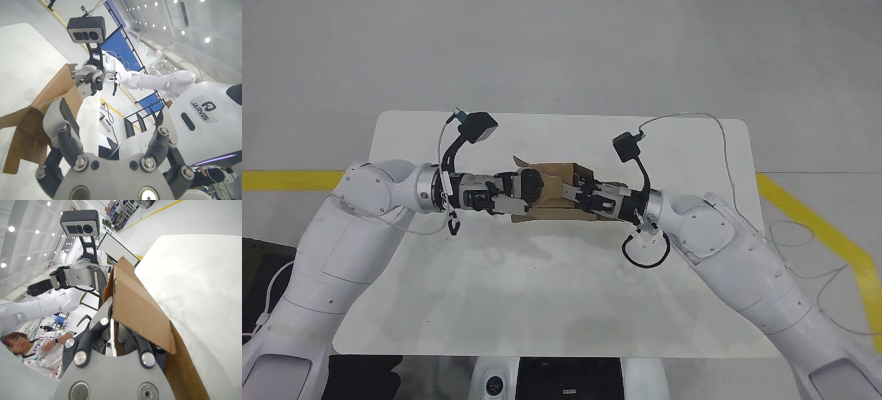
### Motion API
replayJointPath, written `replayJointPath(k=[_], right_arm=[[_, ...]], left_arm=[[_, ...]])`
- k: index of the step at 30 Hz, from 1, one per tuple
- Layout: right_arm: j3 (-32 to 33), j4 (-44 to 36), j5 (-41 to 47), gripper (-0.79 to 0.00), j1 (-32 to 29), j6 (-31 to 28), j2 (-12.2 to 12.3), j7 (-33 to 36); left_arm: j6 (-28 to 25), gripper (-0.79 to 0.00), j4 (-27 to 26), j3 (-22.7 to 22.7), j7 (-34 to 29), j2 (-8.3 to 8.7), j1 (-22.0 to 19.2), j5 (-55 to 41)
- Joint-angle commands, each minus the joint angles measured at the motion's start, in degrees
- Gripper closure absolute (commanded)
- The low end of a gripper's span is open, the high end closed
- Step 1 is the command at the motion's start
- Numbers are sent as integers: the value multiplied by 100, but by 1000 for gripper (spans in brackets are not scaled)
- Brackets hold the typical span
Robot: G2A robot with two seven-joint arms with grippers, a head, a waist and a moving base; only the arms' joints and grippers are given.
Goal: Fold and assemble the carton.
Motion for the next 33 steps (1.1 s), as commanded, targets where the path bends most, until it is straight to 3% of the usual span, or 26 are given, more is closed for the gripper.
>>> replayJointPath(k=[1,14,33], right_arm=[[21,-4,-8,0,-13,0,-15,24],[209,14,-76,0,-100,-10,-93,151],[682,-244,-32,0,-555,-112,-61,564]], left_arm=[[-11,-785,-13,-9,11,0,10,69],[-140,-785,-80,-36,312,-17,70,401],[-112,-785,385,-285,574,-49,-3,440]])
